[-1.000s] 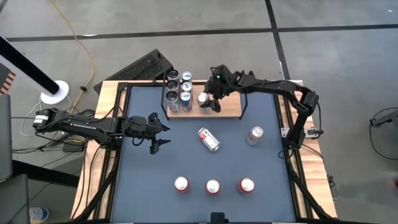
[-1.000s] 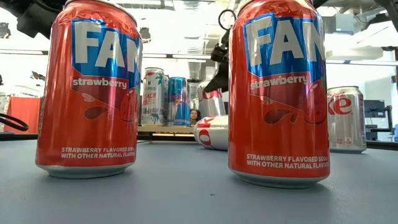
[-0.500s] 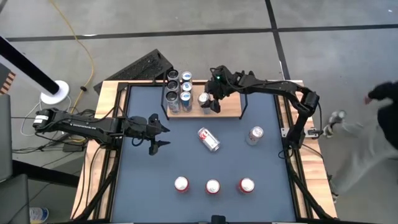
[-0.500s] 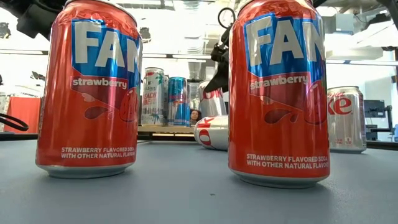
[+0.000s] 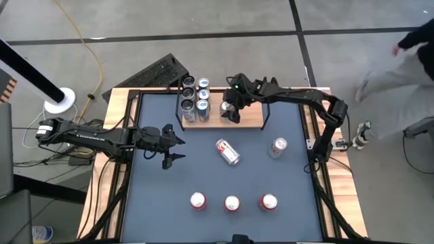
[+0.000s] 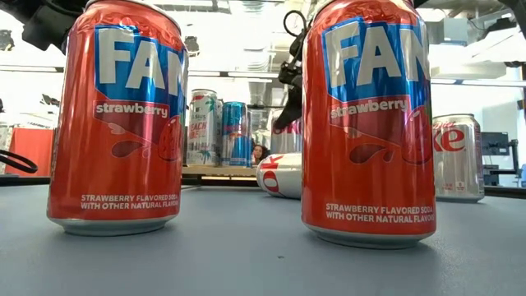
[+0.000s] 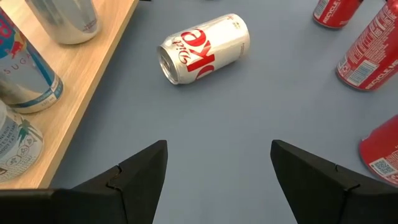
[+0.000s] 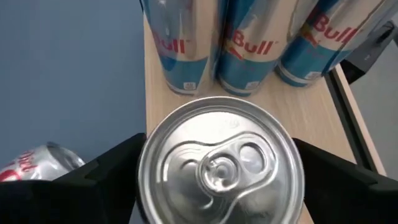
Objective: Place canned beverage on shelf
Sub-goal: Put the left silver soda can on the shelf
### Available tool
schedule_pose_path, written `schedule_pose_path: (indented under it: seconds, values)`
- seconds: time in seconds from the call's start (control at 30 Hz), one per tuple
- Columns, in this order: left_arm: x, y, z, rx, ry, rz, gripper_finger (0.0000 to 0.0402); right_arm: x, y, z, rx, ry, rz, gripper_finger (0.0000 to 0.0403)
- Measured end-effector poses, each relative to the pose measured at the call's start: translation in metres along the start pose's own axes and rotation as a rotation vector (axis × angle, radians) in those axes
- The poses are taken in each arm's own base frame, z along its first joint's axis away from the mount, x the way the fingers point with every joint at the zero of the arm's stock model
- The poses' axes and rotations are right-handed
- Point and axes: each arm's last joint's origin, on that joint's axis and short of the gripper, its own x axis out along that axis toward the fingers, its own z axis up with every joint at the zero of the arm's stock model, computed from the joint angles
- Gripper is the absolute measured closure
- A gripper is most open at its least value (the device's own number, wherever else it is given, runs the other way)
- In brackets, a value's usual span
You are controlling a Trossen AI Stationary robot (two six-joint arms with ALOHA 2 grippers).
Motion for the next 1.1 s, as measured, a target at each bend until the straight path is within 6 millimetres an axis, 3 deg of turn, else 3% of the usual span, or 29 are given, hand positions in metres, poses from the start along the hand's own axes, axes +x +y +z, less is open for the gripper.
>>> schedule_pose_path:
  seconds: [0.23, 0.47, 0.63, 0.9, 1.1]
  values:
    - [0.0, 0.0, 0.0, -0.002, 0.0, 0.001, 0.0127, -0.015, 0.004, 0.019, -0.006, 0.035, 0.013, 0.0044]
    - [0.0, 0.0, 0.0, -0.006, -0.001, 0.001, 0.0127, -0.052, 0.002, 0.054, -0.033, 0.05, -0.015, 0.0044]
    - [0.0, 0.0, 0.0, -0.012, -0.001, -0.002, 0.0127, -0.075, 0.013, 0.062, -0.109, 0.156, 0.031, 0.0045]
    - [0.0, 0.001, 0.0, 0.018, -0.004, 0.034, 0.0127, -0.075, 0.032, 0.066, -0.348, 0.262, -0.081, 0.0056]
    - [0.0, 0.001, 0.0, -0.02, -0.001, 0.035, 0.0127, -0.072, 0.029, 0.056, -0.282, 0.369, -0.109, 0.0073]
